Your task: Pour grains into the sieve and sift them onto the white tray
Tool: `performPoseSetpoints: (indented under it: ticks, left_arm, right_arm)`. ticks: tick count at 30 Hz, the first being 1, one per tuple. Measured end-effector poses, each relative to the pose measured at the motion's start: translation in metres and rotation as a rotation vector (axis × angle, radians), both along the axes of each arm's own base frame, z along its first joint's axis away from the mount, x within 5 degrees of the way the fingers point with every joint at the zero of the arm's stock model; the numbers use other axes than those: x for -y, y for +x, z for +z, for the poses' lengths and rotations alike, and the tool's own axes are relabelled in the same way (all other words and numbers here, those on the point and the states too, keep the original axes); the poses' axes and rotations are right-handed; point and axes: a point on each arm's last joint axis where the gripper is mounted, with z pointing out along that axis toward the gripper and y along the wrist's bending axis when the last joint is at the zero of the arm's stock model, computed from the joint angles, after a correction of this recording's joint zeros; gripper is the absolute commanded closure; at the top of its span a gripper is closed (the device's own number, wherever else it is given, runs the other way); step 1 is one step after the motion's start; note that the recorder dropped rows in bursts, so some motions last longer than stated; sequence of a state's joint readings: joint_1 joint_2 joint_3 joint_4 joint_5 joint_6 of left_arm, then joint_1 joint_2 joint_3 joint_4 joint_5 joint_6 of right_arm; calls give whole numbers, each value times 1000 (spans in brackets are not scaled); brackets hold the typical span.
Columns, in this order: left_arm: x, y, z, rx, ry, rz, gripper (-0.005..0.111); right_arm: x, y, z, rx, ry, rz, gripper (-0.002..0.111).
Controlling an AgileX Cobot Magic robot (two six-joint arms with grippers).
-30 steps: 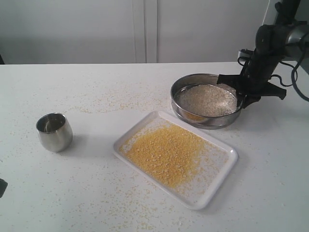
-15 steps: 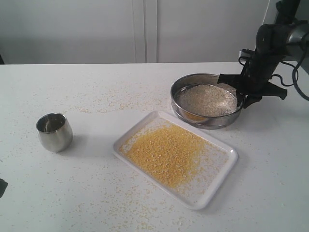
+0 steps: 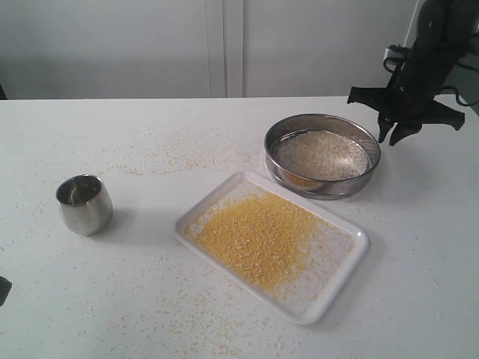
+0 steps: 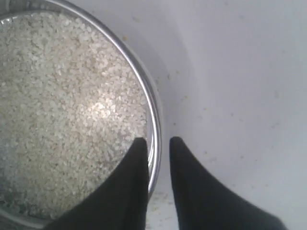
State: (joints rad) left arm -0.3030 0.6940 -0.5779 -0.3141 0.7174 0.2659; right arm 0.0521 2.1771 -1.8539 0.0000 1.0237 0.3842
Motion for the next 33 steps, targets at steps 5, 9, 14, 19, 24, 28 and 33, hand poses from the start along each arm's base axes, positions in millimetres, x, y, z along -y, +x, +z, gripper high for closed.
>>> performPoseSetpoints:
  ticks: [5, 9, 14, 19, 24, 28, 33]
  left_arm:
    - [0, 0, 0, 0, 0, 0, 107]
    - [0, 0, 0, 0, 0, 0, 107]
    - [0, 0, 0, 0, 0, 0, 107]
    - [0, 0, 0, 0, 0, 0, 107]
    - [0, 0, 0, 0, 0, 0, 107]
    - [0, 0, 0, 0, 0, 0, 107]
    - [0, 0, 0, 0, 0, 0, 107]
  right_arm:
    - [0, -11, 12, -64, -29, 106, 108]
    - [0, -19, 17, -119, -31, 161, 108]
    - [-2, -25, 31, -108, -22, 215, 108]
    - [-3, -31, 51, -63, -24, 246, 108]
    - [-2, -46, 67, -43, -34, 274, 108]
    - [-1, -62, 71, -60, -37, 290, 108]
    - [0, -81, 76, -76, -37, 298, 108]
